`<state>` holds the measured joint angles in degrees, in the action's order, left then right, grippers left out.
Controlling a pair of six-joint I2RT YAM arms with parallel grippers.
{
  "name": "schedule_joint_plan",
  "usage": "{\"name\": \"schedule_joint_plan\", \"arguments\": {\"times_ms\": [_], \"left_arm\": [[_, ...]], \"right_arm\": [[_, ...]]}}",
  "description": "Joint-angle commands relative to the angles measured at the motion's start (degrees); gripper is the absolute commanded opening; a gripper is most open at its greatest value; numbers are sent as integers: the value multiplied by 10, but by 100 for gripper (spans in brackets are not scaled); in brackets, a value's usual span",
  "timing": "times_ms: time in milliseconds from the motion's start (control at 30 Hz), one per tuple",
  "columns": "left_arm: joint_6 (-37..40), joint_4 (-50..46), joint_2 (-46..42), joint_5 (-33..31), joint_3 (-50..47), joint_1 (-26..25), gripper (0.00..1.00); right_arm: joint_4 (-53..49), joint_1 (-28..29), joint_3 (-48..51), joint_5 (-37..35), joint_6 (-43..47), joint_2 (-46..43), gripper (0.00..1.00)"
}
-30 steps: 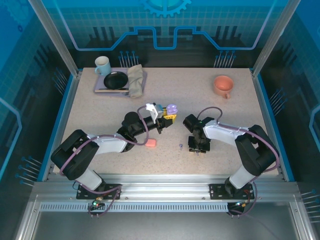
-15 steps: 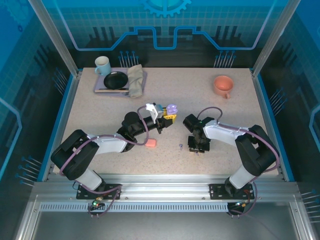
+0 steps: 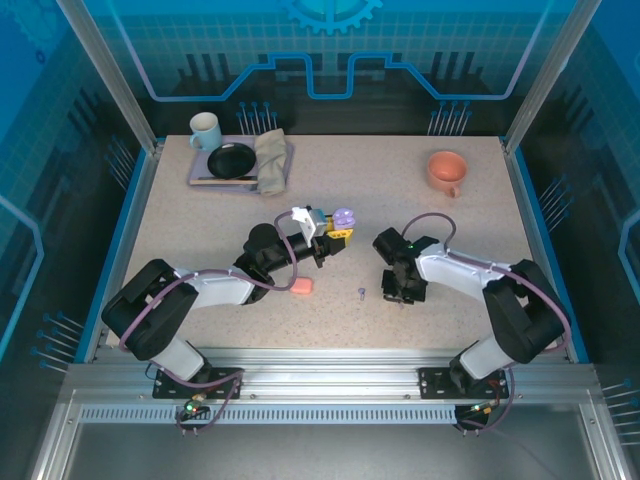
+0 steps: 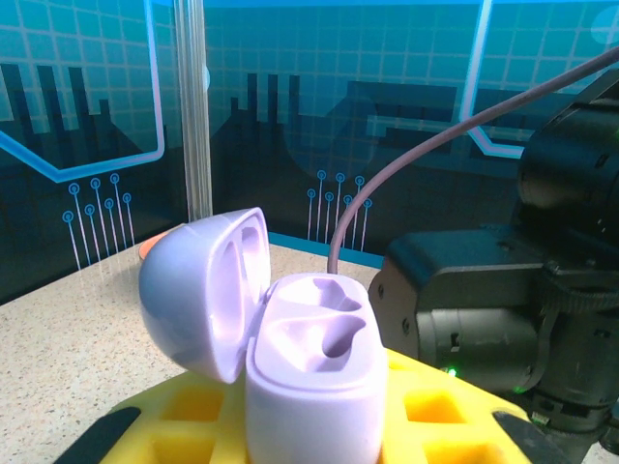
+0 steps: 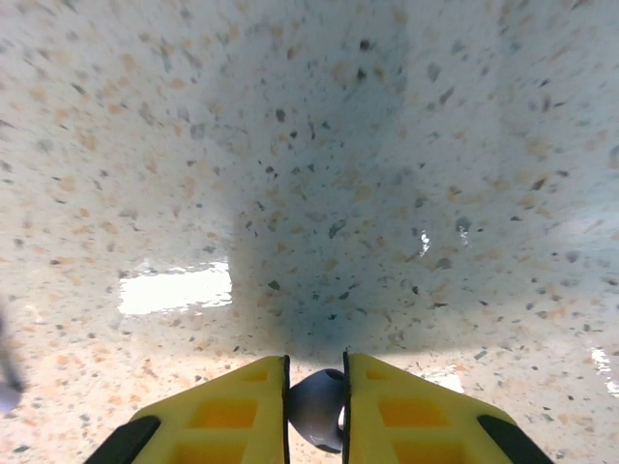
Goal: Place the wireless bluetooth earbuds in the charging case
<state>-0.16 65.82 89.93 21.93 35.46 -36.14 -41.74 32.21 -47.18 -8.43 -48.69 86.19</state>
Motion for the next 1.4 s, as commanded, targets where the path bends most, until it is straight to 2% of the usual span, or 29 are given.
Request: {"name": "schedule_joint_plan", "arguments": {"times_ms": [0,400,1033,1367], "left_arm": [[-9,20,-1,2,2,5,0],[-5,9,1,-3,11,5,0],[-11,32,44,-12,19,7,0],[-23,32,65,-7,44,7,0]], "right_arm": [[-11,-11,-1,-19,-15,-39,18],[2,-64,-47,21,-9,-138,18],[8,-98,-194,78,11,-173,18],[63,-102,-268,128,12,-156,19]]}}
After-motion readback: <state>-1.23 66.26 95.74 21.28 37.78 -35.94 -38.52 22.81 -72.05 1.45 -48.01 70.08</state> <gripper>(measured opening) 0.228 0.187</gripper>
